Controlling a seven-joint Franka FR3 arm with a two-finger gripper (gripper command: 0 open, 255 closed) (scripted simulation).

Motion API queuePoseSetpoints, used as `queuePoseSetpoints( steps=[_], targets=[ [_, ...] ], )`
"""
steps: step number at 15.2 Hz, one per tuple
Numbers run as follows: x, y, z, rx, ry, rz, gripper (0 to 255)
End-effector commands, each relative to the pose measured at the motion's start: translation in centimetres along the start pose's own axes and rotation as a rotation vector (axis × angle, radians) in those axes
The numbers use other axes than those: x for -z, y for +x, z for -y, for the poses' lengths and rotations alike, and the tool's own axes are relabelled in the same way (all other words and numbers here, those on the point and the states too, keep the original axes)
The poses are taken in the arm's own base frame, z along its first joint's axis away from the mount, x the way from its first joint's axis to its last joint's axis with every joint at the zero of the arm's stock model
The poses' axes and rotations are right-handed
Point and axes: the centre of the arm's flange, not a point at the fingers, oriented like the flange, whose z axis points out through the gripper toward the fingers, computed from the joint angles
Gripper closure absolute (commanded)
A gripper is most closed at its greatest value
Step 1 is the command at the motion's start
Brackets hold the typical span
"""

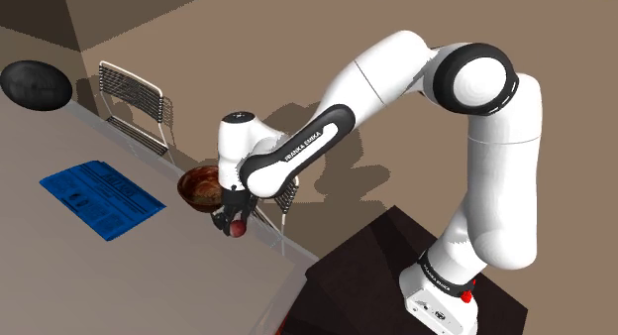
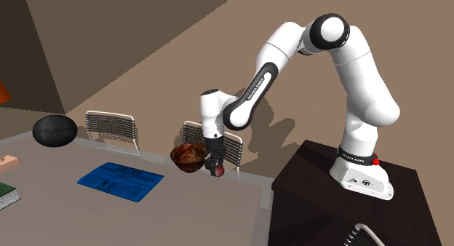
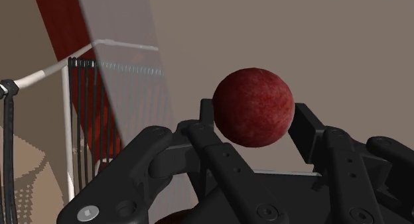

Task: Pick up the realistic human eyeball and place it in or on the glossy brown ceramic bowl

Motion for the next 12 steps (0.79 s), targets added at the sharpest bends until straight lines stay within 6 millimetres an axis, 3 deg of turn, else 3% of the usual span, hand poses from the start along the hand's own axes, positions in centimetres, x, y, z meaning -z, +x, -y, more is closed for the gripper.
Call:
queuePoseSetpoints(
  steps=[1,12],
  targets=[
    [1.1,0.0,0.0,0.000,0.000,0.000,255],
    [6.9,-0.5,0.1,0.000,0.000,0.000,255]
  ],
)
